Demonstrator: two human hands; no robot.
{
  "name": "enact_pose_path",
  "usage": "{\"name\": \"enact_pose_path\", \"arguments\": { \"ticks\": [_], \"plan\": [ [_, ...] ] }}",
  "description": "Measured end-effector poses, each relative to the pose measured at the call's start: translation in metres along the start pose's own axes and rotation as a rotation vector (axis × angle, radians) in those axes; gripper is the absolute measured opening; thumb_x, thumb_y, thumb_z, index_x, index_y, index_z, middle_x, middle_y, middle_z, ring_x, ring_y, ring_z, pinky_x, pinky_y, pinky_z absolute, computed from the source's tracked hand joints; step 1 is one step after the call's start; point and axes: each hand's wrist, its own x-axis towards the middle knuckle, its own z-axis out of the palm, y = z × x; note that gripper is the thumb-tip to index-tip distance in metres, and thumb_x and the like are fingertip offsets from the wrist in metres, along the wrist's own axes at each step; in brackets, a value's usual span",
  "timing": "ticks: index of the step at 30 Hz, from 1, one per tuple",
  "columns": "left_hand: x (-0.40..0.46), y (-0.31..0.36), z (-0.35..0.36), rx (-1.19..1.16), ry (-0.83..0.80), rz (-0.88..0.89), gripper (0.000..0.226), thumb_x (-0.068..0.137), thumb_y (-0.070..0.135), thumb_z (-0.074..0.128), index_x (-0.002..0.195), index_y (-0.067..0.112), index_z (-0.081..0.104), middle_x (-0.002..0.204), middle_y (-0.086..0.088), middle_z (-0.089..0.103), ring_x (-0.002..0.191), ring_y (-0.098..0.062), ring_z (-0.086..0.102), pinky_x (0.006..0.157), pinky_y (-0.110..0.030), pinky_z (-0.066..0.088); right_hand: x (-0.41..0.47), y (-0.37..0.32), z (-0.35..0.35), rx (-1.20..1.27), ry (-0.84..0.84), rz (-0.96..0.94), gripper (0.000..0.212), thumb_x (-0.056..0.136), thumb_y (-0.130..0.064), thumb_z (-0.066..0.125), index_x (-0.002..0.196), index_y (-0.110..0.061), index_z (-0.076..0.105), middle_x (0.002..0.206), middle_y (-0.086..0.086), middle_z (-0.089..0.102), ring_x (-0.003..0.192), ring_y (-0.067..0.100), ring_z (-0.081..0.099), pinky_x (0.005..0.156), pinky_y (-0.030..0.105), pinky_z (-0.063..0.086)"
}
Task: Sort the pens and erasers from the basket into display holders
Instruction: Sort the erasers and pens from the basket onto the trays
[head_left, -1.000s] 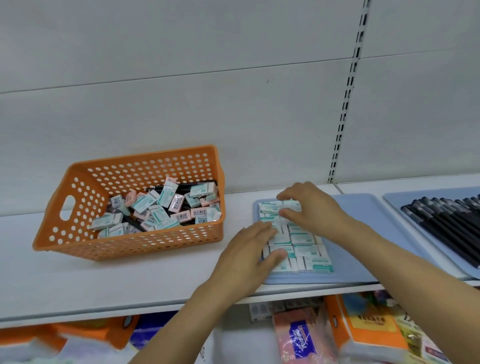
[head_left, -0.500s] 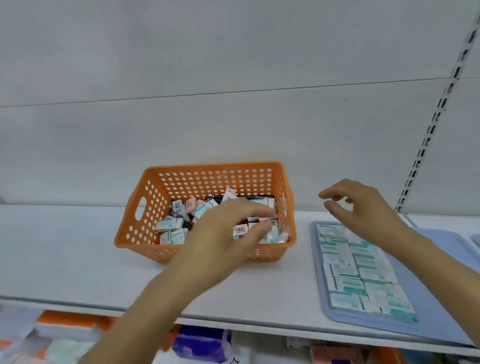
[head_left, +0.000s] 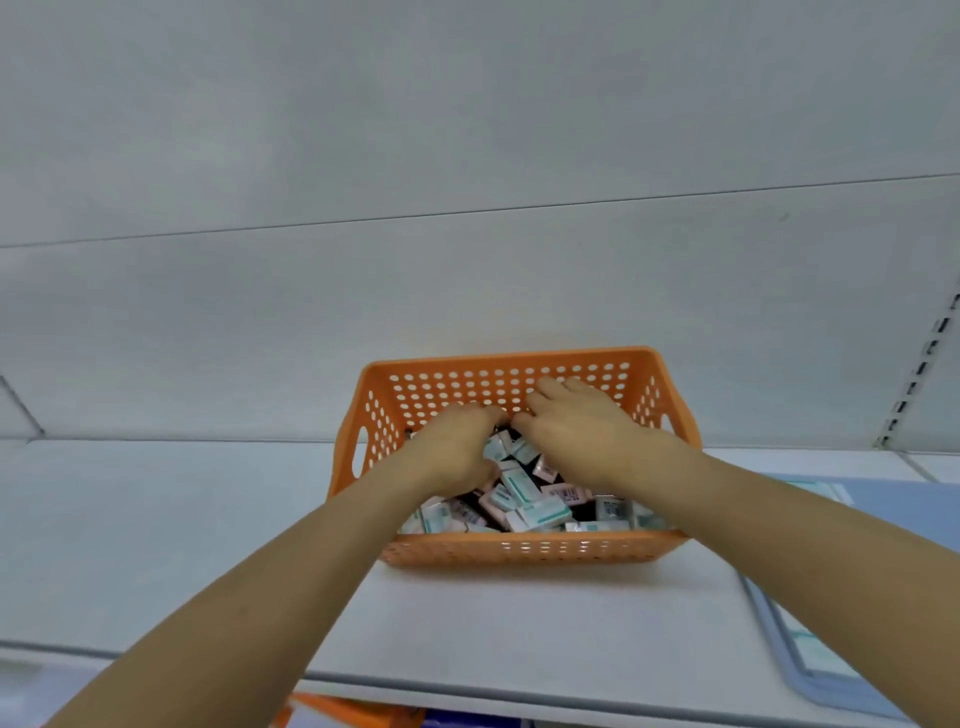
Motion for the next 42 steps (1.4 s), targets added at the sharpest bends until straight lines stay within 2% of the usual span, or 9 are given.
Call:
{"name": "enact_pose_path", "arguments": {
  "ticks": [9, 13, 17, 22, 26, 29, 33, 37, 42],
  "plan": [
    [-0.004, -0.006, -0.004, -0.07, -0.097, -0.021, 0.037, 0.083, 0.026, 0.074, 0.114, 0.024, 0.055, 0.111, 0.002, 0.06, 0.097, -0.018, 0.056, 0.077, -0.029, 0.047, -0.007, 0.006, -0.008, 0.204, -0.207, 0.074, 0.031, 0.092, -0.028, 0.057, 0.122, -0.023, 0.052, 0.11, 0.001, 0.05, 0.091, 0.019, 0.05, 0.065, 0.032, 0.039],
    [-0.003, -0.005, -0.006, -0.099, -0.12, -0.044, 0.03, 0.084, 0.028, 0.074, 0.108, 0.025, 0.056, 0.105, 0.004, 0.061, 0.091, -0.016, 0.058, 0.064, -0.024, 0.043, -0.004, 0.005, -0.01, 0.222, -0.316, 0.089, 0.028, 0.093, -0.026, 0.056, 0.12, -0.02, 0.051, 0.109, 0.003, 0.05, 0.081, 0.016, 0.045, 0.064, 0.031, 0.039],
    [-0.007, -0.006, -0.006, -0.137, -0.093, -0.053, 0.03, 0.084, 0.027, 0.074, 0.11, 0.026, 0.058, 0.111, 0.004, 0.062, 0.096, -0.015, 0.06, 0.076, -0.028, 0.053, -0.009, 0.001, -0.006, 0.202, -0.34, 0.071, 0.035, 0.094, -0.017, 0.053, 0.128, -0.014, 0.042, 0.108, 0.005, 0.055, 0.082, 0.019, 0.053, 0.065, 0.033, 0.044],
    [-0.023, -0.006, -0.018, -0.365, -0.005, -0.098, 0.02, 0.085, 0.022, 0.072, 0.101, 0.028, 0.061, 0.104, 0.006, 0.064, 0.089, -0.011, 0.063, 0.077, -0.033, 0.057, -0.019, 0.006, -0.015, 0.242, -0.199, 0.063, 0.023, 0.09, -0.007, 0.053, 0.11, -0.018, 0.048, 0.097, -0.001, 0.06, 0.077, 0.016, 0.053, 0.06, 0.03, 0.04],
    [-0.042, 0.012, -0.027, -0.68, 0.148, -0.063, 0.016, 0.086, 0.024, 0.072, 0.096, 0.033, 0.063, 0.098, 0.007, 0.067, 0.086, -0.014, 0.066, 0.077, -0.035, 0.058, -0.035, 0.024, -0.041, 0.457, 0.036, 0.211, 0.007, 0.096, -0.013, 0.047, 0.095, -0.018, 0.052, 0.086, -0.007, 0.054, 0.078, 0.017, 0.054, 0.067, 0.035, 0.046],
    [-0.047, 0.045, -0.028, -0.825, 0.208, -0.022, 0.016, 0.086, 0.022, 0.073, 0.098, 0.03, 0.066, 0.102, 0.006, 0.068, 0.088, -0.016, 0.068, 0.076, -0.033, 0.06, -0.063, 0.042, -0.058, 0.658, 0.122, 0.3, 0.013, 0.099, -0.019, 0.045, 0.094, -0.016, 0.057, 0.085, -0.005, 0.058, 0.079, 0.017, 0.054, 0.073, 0.034, 0.045],
    [-0.045, 0.102, -0.033, -0.937, 0.264, 0.083, 0.018, 0.086, 0.018, 0.072, 0.102, 0.025, 0.066, 0.098, 0.005, 0.071, 0.085, -0.018, 0.069, 0.073, -0.032, 0.06, -0.117, 0.071, -0.059, 0.973, 0.195, 0.44, 0.018, 0.097, -0.016, 0.05, 0.084, -0.017, 0.062, 0.062, -0.013, 0.057, 0.056, 0.001, 0.051, 0.058, 0.019, 0.039],
    [-0.044, 0.165, -0.025, -0.992, 0.232, 0.195, 0.017, 0.087, 0.016, 0.071, 0.102, 0.023, 0.066, 0.094, 0.005, 0.071, 0.081, -0.019, 0.07, 0.072, -0.032, 0.059, -0.192, 0.112, -0.032, 1.168, 0.178, 0.713, 0.016, 0.095, -0.017, 0.055, 0.086, -0.012, 0.067, 0.059, -0.002, 0.057, 0.046, 0.001, 0.046, 0.044, 0.014, 0.035],
    [-0.025, 0.225, 0.014, -1.096, 0.071, 0.195, 0.018, 0.087, 0.016, 0.071, 0.104, 0.02, 0.065, 0.097, 0.0, 0.071, 0.079, -0.015, 0.069, 0.075, -0.03, 0.059, -0.27, 0.146, 0.039, 0.99, -0.077, 0.939, 0.018, 0.095, -0.014, 0.055, 0.083, -0.003, 0.063, 0.067, 0.001, 0.059, 0.055, 0.01, 0.051, 0.05, 0.018, 0.039]
  ]
}}
